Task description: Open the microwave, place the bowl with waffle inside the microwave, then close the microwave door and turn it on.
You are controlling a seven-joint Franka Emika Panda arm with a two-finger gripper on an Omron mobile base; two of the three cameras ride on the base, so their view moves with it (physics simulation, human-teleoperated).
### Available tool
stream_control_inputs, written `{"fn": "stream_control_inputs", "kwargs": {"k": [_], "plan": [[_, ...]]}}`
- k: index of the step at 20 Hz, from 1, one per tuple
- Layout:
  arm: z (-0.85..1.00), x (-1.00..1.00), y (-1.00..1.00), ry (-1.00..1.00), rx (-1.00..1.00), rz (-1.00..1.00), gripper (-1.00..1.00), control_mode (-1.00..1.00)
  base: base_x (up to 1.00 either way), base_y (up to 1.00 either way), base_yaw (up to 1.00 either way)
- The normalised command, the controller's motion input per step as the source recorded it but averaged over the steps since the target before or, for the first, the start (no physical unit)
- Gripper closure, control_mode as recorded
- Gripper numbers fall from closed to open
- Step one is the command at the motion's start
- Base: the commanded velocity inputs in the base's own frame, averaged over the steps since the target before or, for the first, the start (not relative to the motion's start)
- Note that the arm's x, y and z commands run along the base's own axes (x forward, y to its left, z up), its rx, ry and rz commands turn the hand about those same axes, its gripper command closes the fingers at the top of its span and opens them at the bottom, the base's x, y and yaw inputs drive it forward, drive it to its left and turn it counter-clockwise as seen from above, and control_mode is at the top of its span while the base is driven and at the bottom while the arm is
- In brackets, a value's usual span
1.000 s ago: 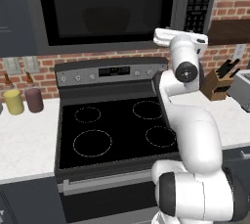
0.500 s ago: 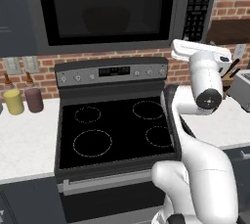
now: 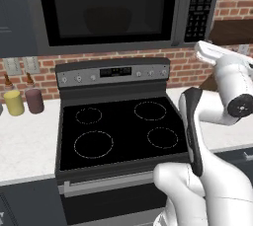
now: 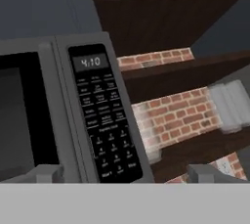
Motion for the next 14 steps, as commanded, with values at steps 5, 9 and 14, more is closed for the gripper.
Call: {"fn": "stream_control_inputs", "kwargs": {"k": [5, 9, 14], "plan": [[0.00, 0.00, -0.17, 0.18, 0.26, 0.00, -1.00, -1.00, 0.00, 0.00, 0.00], [0.00, -0.09, -0.13, 0.17, 0.34, 0.00, -1.00, -1.00, 0.00, 0.00, 0.00], [0.00, -0.10, -0.19, 0.09, 0.53, 0.01, -1.00, -1.00, 0.00, 0.00, 0.00]]}}
